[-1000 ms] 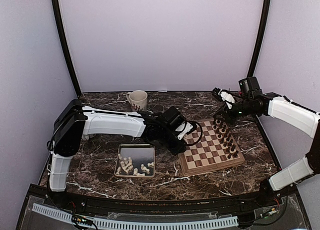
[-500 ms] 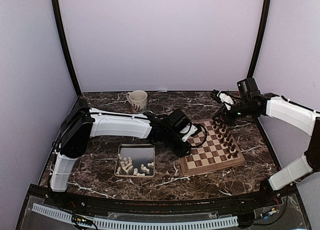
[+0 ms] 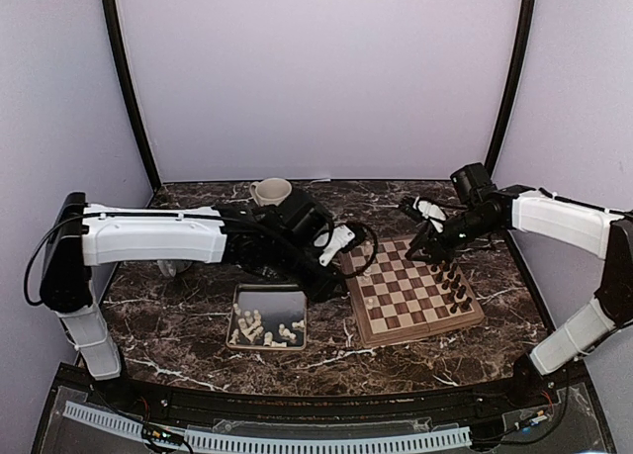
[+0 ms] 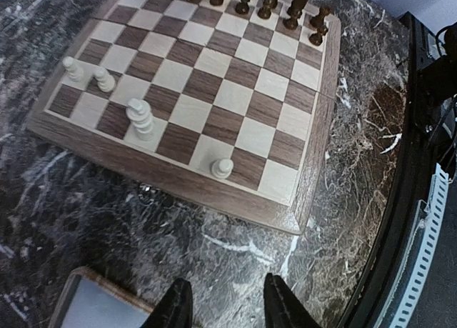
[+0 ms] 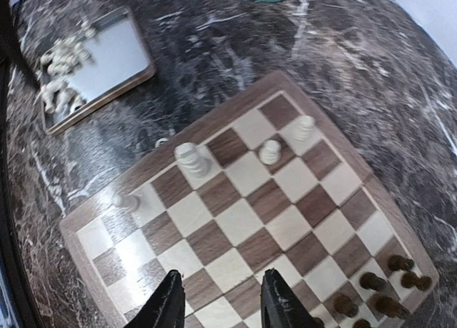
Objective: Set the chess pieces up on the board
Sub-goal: Pick up the pawn from f1, then place the pawn at c2.
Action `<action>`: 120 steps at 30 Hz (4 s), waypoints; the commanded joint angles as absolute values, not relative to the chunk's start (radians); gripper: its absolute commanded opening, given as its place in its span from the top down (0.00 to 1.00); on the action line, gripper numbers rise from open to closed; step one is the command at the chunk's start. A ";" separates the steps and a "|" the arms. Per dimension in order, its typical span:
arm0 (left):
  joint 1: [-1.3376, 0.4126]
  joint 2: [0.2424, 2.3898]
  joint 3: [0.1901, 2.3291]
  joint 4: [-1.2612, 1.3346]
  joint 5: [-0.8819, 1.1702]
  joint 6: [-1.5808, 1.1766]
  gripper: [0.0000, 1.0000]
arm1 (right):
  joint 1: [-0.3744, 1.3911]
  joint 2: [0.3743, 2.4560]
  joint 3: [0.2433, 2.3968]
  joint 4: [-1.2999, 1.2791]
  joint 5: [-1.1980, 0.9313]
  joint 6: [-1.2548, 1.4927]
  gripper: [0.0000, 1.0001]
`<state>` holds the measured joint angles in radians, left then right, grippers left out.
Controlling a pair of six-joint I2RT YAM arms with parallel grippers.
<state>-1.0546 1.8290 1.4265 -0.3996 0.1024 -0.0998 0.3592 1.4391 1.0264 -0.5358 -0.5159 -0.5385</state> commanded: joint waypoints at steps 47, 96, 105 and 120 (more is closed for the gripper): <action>-0.701 1.540 1.072 -0.274 0.212 -0.030 0.67 | 0.759 1.753 1.175 -0.622 -0.323 -0.594 0.96; -0.702 1.512 1.083 -0.298 0.219 -0.031 0.67 | 0.609 1.939 1.359 -0.598 -0.213 -0.467 0.98; -0.701 1.514 1.084 -0.300 0.219 -0.032 0.67 | 0.612 1.923 1.354 -0.595 -0.168 -0.462 0.98; -0.703 1.524 1.086 -0.301 0.221 -0.030 0.67 | 0.615 1.909 1.349 -0.606 -0.156 -0.471 0.96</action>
<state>-0.6994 1.5425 1.0836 -0.2863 0.2066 -0.0296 0.6086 1.9156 1.3445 -0.5907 -0.1917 -0.4728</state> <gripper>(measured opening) 0.327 0.084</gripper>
